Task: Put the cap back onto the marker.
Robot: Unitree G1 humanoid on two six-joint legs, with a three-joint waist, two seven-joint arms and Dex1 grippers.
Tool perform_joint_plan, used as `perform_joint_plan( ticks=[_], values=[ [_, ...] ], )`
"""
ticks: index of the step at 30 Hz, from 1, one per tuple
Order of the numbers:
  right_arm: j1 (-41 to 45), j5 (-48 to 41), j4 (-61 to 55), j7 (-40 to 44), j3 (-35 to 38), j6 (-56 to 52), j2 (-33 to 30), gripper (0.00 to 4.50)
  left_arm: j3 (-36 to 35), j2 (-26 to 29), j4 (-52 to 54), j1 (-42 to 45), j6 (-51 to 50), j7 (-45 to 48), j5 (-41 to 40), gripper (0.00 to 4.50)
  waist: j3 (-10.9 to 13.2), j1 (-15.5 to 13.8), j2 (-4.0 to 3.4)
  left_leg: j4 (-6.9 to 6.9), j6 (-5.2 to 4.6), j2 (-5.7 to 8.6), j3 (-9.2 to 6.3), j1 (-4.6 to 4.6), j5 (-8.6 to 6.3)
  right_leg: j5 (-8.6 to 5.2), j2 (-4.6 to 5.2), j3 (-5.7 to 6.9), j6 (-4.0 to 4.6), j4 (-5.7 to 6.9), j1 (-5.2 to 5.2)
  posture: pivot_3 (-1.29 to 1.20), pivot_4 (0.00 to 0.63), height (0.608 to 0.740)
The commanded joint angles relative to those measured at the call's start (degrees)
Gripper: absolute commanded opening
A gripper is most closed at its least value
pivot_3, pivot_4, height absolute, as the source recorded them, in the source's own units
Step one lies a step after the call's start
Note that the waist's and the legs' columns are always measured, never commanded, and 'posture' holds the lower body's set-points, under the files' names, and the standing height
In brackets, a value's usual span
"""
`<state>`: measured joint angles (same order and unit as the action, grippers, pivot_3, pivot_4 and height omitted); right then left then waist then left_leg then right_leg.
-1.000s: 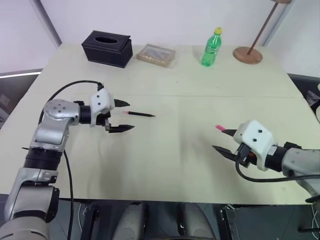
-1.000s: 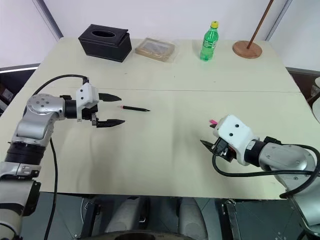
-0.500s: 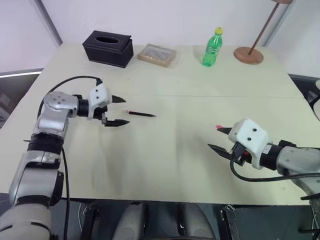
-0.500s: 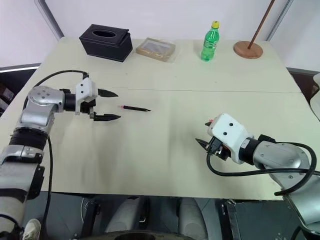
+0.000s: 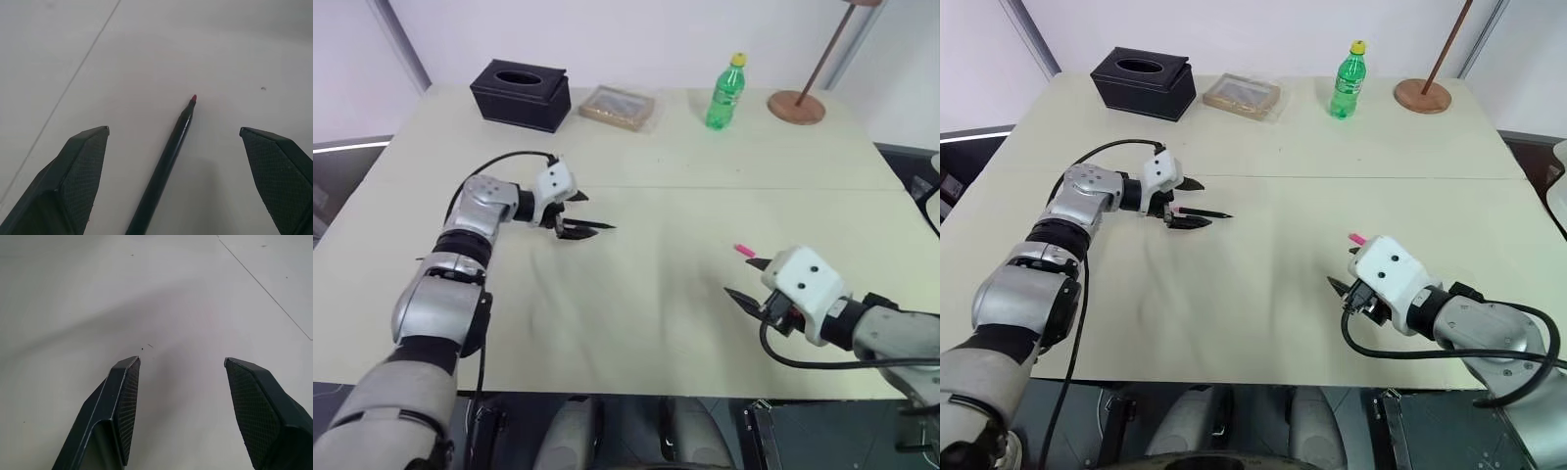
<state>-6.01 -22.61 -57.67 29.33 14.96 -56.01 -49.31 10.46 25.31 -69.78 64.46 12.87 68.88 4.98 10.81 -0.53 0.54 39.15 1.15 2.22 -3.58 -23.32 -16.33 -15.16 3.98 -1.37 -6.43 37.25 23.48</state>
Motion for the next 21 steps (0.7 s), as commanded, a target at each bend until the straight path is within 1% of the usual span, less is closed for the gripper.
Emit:
perform_joint_plan(
  ticks=[1,9,18,21],
  values=[
    [-1.2,-0.4,-2.3,-1.9,2.3,0.6,0.2,2.79,0.9,-0.3,-1.1,2.3,-0.1,-1.1,2.5,4.47,0.0,0.0,0.0,0.0,0.0,0.0,0.0,0.0,0.0,0.0,0.0,0.0,0.0,0.0,0.0,0.0,0.15,0.74],
    [-3.5,-2.7,-2.3,-4.3,3.6,2.4,-1.1,2.79,1.9,-0.8,-2.8,2.1,-0.8,-1.7,5.8,4.47,0.0,0.0,0.0,0.0,0.0,-0.01,0.01,0.0,0.0,0.0,-0.01,-0.01,0.0,0.0,-0.01,0.0,0.15,0.74],
    [-5.0,-6.0,-2.3,-6.9,5.2,2.9,-3.3,2.79,1.9,-1.3,-3.1,1.5,-1.5,-1.0,6.5,4.47,0.0,0.0,0.02,0.0,0.0,-0.01,0.0,0.04,0.0,0.0,-0.03,-0.02,0.0,0.02,-0.05,0.0,0.15,0.74],
    [-5.3,-7.1,-2.3,-7.7,5.6,2.9,-4.0,2.79,1.8,-1.3,-3.1,1.4,-1.6,-1.0,6.6,3.62,0.0,0.0,0.02,0.0,0.0,-0.02,0.0,0.04,0.0,0.0,-0.03,-0.03,0.0,0.02,-0.05,0.0,0.15,0.74]
  ],
)
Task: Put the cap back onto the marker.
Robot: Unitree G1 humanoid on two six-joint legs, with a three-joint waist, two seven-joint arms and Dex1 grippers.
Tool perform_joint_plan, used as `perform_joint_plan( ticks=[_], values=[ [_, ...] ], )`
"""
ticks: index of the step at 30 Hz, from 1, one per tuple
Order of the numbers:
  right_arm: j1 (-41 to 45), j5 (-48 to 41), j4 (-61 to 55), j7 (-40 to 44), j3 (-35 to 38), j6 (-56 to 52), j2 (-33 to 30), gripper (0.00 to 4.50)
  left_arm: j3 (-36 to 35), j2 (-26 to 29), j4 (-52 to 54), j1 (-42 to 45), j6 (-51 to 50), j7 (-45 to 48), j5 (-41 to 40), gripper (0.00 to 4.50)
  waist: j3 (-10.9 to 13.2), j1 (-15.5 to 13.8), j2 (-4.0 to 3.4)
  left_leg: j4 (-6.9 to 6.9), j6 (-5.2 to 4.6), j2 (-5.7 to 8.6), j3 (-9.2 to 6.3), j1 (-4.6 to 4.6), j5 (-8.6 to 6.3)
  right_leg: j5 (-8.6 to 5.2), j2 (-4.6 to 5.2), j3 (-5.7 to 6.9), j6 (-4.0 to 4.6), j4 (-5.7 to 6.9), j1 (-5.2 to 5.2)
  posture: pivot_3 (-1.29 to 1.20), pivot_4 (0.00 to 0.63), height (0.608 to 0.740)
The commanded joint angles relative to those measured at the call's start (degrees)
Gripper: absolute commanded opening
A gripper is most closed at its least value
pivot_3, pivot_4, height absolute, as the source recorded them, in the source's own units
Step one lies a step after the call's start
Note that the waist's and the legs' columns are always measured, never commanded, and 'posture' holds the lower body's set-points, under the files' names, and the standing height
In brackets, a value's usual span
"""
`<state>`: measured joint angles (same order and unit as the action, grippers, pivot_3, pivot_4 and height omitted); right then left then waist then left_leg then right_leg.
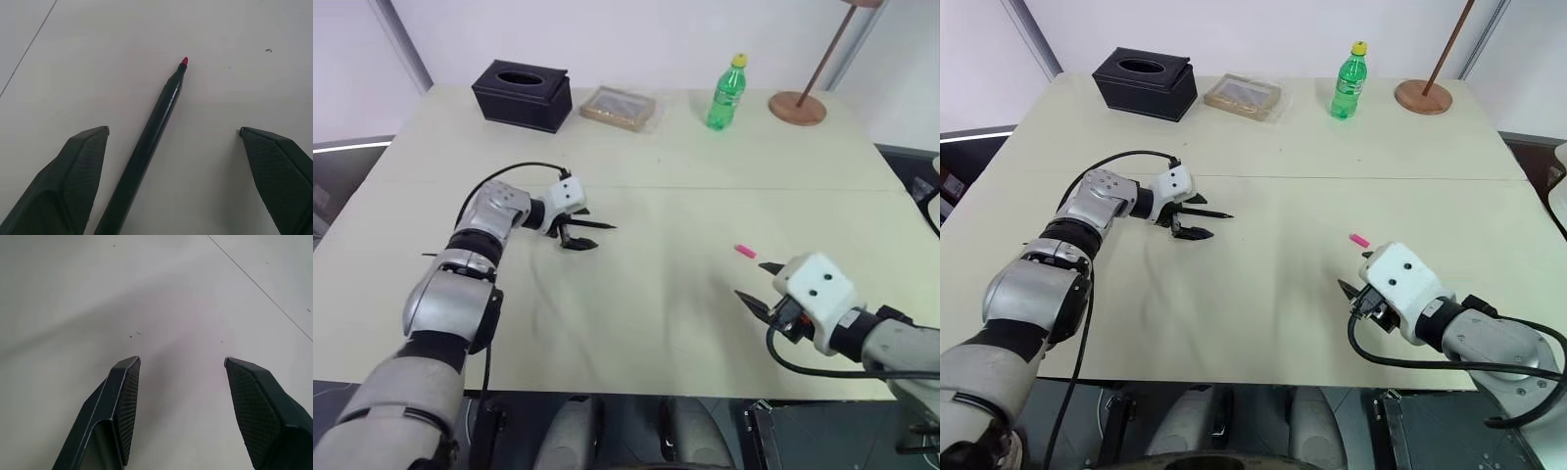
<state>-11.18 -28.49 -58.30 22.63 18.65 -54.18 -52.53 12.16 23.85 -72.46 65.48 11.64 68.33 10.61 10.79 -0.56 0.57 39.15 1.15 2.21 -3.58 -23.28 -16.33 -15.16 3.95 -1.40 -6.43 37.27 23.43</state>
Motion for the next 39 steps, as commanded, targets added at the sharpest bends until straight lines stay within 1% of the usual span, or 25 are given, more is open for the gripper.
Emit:
perform_joint_plan(
  ticks=[1,15,17,20,21,22,23,33,39],
  values=[
    [-0.2,-1.5,-1.7,-1.1,2.0,1.1,-1.0,2.79,0.1,0.2,-0.3,0.3,-0.3,-0.3,1.0,3.18,0.0,0.0,0.0,0.0,0.0,0.0,0.0,0.0,0.0,0.0,0.0,0.0,0.0,0.01,0.0,0.0,0.15,0.74],
    [-0.3,-4.4,-1.7,-3.2,2.3,0.8,-2.8,2.79,0.0,0.9,0.4,-0.3,-0.3,3.2,0.6,3.18,0.0,0.0,0.01,0.01,0.0,-0.02,0.0,0.0,0.0,0.0,-0.03,-0.01,0.0,0.02,0.0,0.0,0.15,0.74],
    [-0.4,-4.6,-1.7,-3.3,2.5,0.8,-3.0,2.79,0.0,1.1,0.5,-0.2,-0.3,3.7,0.6,2.64,0.0,0.0,0.01,0.01,0.0,-0.01,0.0,0.0,0.0,0.0,-0.04,-0.02,0.0,0.02,0.0,0.0,0.15,0.74],
    [-0.6,-5.0,-1.7,-3.4,2.7,0.9,-3.3,2.79,0.0,1.5,0.6,-0.3,-0.3,4.9,0.6,1.39,0.0,0.0,0.01,0.01,0.0,-0.02,0.0,0.0,0.0,0.0,-0.05,-0.02,0.0,0.02,0.0,0.0,0.15,0.74],
    [-0.6,-5.0,-1.7,-3.5,2.8,0.9,-3.3,2.79,0.1,1.7,0.7,-0.4,-0.2,5.3,0.7,0.76,0.0,0.1,0.01,0.01,0.0,-0.02,0.0,0.0,0.0,0.0,-0.05,-0.02,0.0,0.02,0.0,0.0,0.15,0.74],
    [-0.7,-5.1,-1.7,-3.5,2.8,0.9,-3.4,2.79,0.1,1.8,0.7,-0.4,-0.1,5.6,0.7,0.28,0.0,0.1,0.01,0.01,0.0,-0.02,0.0,0.0,0.0,0.0,-0.06,-0.02,0.0,0.02,0.0,0.0,0.15,0.74],
    [-0.8,-5.1,-1.7,-3.5,2.9,0.9,-3.4,2.79,0.1,1.9,0.8,-0.5,-0.1,5.7,0.8,0.09,0.0,0.1,0.01,0.01,0.0,-0.02,0.0,0.01,0.0,0.0,-0.06,-0.02,0.0,0.02,0.0,0.0,0.15,0.74],
    [-0.3,-4.7,-1.7,-3.0,2.6,0.5,-3.6,2.79,-0.4,1.8,2.2,-0.9,1.4,8.4,-0.2,0.09,0.0,0.1,0.01,0.01,0.0,-0.04,0.0,0.0,0.0,0.0,-0.07,-0.03,0.0,0.02,0.0,0.0,0.15,0.74],
    [1.0,-2.9,-1.0,-0.9,2.9,0.0,-3.7,2.79,-2.4,0.7,7.4,-2.0,12.2,8.6,-3.7,0.09,0.0,-0.1,0.02,0.03,0.0,-0.08,-0.01,-0.02,0.0,0.0,-0.06,-0.04,0.01,0.02,0.02,0.0,0.15,0.74]
  ],
)
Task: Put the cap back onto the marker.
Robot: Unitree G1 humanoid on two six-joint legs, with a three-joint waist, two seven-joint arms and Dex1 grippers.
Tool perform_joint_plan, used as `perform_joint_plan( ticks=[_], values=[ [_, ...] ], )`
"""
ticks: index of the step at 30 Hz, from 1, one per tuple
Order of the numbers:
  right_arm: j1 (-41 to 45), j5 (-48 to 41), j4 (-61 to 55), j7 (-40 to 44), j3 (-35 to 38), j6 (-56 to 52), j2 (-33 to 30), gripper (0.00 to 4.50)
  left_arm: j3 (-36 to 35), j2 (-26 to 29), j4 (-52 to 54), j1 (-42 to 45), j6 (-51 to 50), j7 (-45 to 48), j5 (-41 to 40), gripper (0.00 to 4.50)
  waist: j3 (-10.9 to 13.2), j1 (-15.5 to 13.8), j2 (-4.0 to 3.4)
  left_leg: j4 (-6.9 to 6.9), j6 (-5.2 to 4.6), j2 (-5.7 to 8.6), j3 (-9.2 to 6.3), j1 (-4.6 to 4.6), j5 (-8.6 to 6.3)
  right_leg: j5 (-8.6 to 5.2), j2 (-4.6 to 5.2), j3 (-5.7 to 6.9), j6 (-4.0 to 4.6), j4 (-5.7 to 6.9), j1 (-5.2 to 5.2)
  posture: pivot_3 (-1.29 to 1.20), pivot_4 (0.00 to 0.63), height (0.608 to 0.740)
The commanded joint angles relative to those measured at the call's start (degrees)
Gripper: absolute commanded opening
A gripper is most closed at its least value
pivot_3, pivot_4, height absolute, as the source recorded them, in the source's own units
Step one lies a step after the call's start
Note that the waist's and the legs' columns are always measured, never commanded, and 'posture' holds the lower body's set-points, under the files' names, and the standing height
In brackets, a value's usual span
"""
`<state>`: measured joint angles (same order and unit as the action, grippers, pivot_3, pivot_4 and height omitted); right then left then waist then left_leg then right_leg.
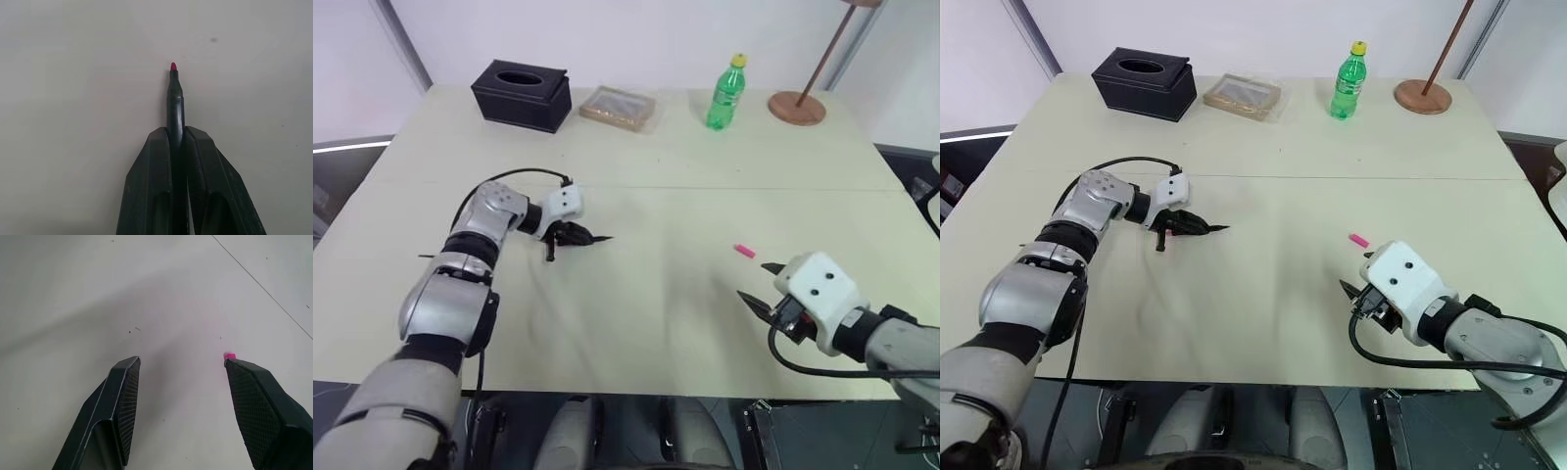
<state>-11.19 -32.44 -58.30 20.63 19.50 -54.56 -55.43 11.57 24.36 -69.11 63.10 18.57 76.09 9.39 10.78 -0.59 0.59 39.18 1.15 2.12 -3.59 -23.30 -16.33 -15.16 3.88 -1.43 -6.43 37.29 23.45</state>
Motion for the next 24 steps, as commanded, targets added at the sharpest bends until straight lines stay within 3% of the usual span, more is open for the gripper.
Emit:
perform_joint_plan(
  ticks=[1,8,18,24],
  values=[
    [1.4,1.4,-0.2,1.8,1.9,0.7,-1.0,2.79,-2.0,0.1,5.2,0.1,6.9,1.3,-3.0,0.09,0.0,-0.1,0.0,0.0,0.0,0.0,0.0,0.0,0.0,0.0,0.01,0.0,0.0,0.0,0.0,0.0,0.15,0.74],
    [7.9,5.1,14.0,10.3,-3.8,8.3,-3.3,2.79,-2.1,-0.3,14.4,-1.8,11.5,2.3,-5.9,0.09,0.0,0.1,0.0,0.0,0.0,0.01,0.01,0.02,0.0,0.0,0.01,-0.01,0.0,0.0,-0.01,0.0,0.15,0.74],
    [27.5,13.4,48.8,24.2,-17.3,24.0,0.0,2.79,-1.8,0.9,29.2,-6.8,4.6,2.1,-9.6,0.09,0.0,1.3,-0.03,-0.03,0.0,0.0,0.04,0.02,0.0,0.0,-0.02,-0.04,0.0,0.0,0.03,0.0,0.15,0.74],
    [33.6,17.5,61.0,28.6,-21.4,29.5,3.0,2.79,-2.1,3.2,36.2,-10.3,0.2,0.8,-10.3,0.09,0.0,1.5,-0.06,-0.02,0.02,-0.01,0.07,0.01,0.02,0.0,-0.05,-0.08,0.0,0.01,0.08,0.0,0.15,0.74]
  ],
)
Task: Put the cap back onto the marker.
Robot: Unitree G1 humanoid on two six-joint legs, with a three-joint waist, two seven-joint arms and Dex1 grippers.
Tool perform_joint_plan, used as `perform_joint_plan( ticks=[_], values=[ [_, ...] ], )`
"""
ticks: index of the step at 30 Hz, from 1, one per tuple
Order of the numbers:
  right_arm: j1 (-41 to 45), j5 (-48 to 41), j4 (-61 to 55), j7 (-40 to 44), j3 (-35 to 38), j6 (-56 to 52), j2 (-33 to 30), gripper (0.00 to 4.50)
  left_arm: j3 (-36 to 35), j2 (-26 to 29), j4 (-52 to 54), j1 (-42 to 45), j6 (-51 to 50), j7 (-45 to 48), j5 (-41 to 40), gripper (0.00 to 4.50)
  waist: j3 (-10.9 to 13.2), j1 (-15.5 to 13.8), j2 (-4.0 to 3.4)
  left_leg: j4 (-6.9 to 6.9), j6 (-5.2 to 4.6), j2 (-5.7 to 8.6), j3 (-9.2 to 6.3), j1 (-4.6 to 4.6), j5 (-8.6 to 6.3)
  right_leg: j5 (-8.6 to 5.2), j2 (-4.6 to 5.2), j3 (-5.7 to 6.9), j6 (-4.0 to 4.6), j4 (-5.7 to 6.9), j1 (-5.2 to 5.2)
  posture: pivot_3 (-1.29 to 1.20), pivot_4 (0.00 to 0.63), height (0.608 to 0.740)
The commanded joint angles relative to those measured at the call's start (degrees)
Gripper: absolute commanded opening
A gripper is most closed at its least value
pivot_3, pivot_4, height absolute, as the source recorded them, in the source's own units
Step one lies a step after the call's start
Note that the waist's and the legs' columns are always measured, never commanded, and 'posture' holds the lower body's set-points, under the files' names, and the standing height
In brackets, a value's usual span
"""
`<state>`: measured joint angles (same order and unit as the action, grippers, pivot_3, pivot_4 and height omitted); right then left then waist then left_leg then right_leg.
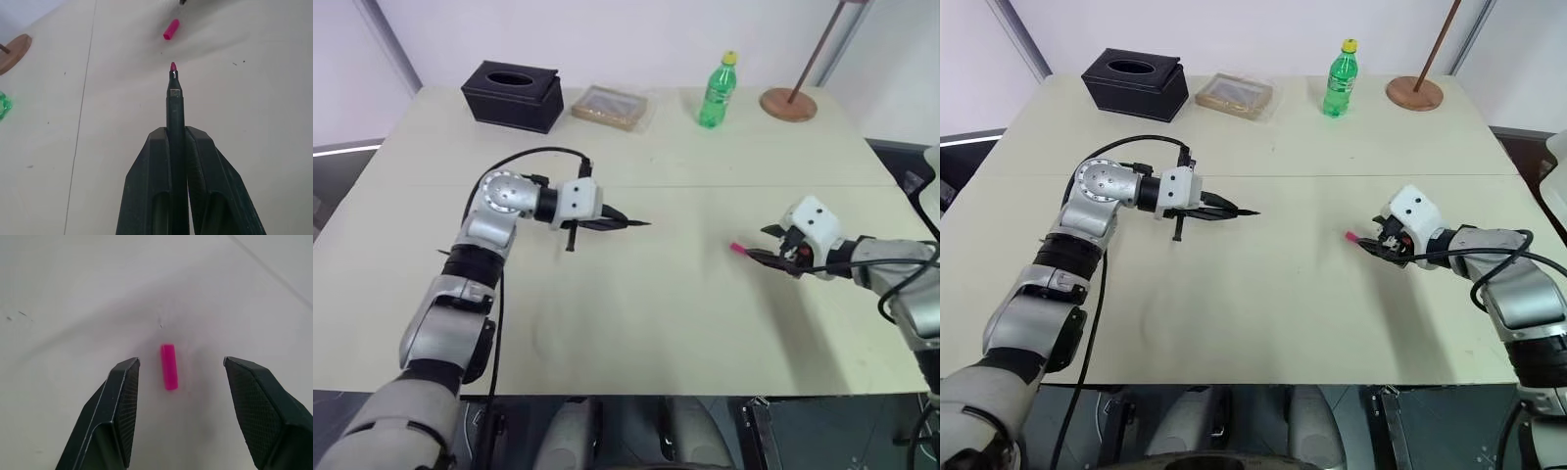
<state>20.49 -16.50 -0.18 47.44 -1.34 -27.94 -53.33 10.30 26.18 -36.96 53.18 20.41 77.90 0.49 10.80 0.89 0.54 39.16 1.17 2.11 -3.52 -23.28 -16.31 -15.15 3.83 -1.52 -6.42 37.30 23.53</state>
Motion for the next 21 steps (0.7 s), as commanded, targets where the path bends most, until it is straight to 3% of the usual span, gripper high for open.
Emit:
perform_joint_plan(
  ticks=[1,12,21],
  values=[
    [2.2,1.8,3.9,2.3,-0.8,3.3,1.5,2.79,-0.8,1.7,5.0,-0.9,-2.1,-1.3,-1.4,0.09,0.0,-0.1,-0.01,0.0,0.0,0.0,0.0,0.0,0.0,0.0,0.0,-0.01,0.0,0.01,0.0,0.0,0.15,0.74],
    [4.1,5.3,8.8,2.9,-1.8,5.9,7.0,2.79,-0.5,3.9,10.9,-3.1,-5.9,-1.9,-2.6,0.09,0.0,-0.1,-0.01,0.01,0.04,0.0,-0.01,0.0,0.02,0.0,0.02,-0.01,0.0,0.02,0.0,0.0,0.15,0.74],
    [2.1,6.5,10.2,3.3,-1.1,7.0,7.8,2.79,-0.2,4.3,10.8,-2.6,-6.0,-1.9,-2.4,0.09,0.0,-0.2,-0.02,0.01,0.04,0.01,-0.01,0.0,0.02,0.0,0.02,-0.01,0.0,0.02,0.0,0.0,0.15,0.74]
  ],
)
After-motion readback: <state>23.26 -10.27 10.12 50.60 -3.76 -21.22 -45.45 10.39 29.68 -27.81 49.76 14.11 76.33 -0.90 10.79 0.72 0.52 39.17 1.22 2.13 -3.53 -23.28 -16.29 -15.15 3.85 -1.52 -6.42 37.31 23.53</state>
